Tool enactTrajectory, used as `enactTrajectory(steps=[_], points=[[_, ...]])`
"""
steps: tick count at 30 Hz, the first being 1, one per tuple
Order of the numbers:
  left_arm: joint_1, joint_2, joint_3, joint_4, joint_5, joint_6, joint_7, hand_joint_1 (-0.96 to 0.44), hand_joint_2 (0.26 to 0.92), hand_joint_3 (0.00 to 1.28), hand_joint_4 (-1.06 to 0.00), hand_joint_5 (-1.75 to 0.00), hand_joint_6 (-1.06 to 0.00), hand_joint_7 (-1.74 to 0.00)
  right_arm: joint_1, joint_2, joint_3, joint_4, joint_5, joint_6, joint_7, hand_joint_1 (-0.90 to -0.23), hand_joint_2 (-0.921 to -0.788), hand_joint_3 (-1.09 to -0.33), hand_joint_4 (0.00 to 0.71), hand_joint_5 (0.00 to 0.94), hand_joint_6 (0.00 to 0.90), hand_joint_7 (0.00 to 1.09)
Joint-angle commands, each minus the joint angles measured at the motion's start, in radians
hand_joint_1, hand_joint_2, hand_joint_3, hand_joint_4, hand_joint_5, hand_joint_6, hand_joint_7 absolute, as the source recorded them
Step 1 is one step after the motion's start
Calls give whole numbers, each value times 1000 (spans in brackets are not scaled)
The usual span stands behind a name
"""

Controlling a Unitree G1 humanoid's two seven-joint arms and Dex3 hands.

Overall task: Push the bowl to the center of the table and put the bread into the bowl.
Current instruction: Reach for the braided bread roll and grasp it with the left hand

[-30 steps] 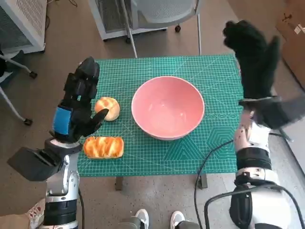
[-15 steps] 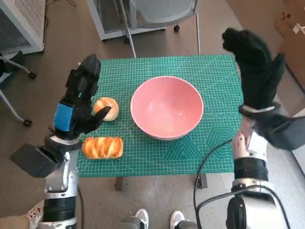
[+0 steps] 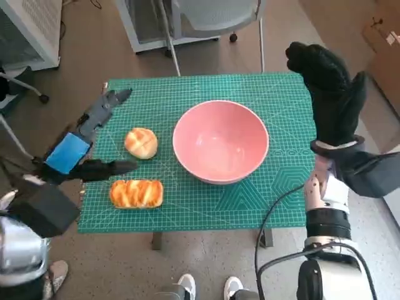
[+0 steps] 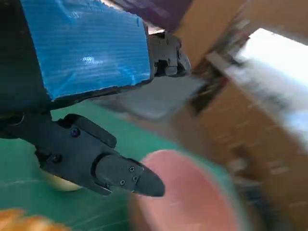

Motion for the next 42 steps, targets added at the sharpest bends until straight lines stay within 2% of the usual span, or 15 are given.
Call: enactTrajectory(steps=[1,13,20,31,42], points=[[20,55,-31,-48,38,-2,-38,-278,739,1,-100,-7,-229,-104,25,1,6,-6,0,25,-10,-643,-921,-635,212,10,338,44],[52,120,-31,125,79,-402,1,-430,728,3,-185,-27,-294,-94,29,8,9,-22,20,33,8,-640,-921,-633,214,7,343,39],[79,140,-29,207,131,-547,33,-511,743,7,-234,-32,-331,-99,32,14,12,-18,18,26,9,-642,-921,-630,215,5,345,36],[115,139,-59,282,198,-594,40,-548,752,4,-266,-18,-367,-86,31,16,10,-10,15,20,5,-642,-921,-624,220,5,345,28],[114,127,-126,340,229,-468,-10,-445,743,0,-254,-1,-369,-41,31,15,6,-3,17,19,5,-641,-921,-622,224,5,346,24]])
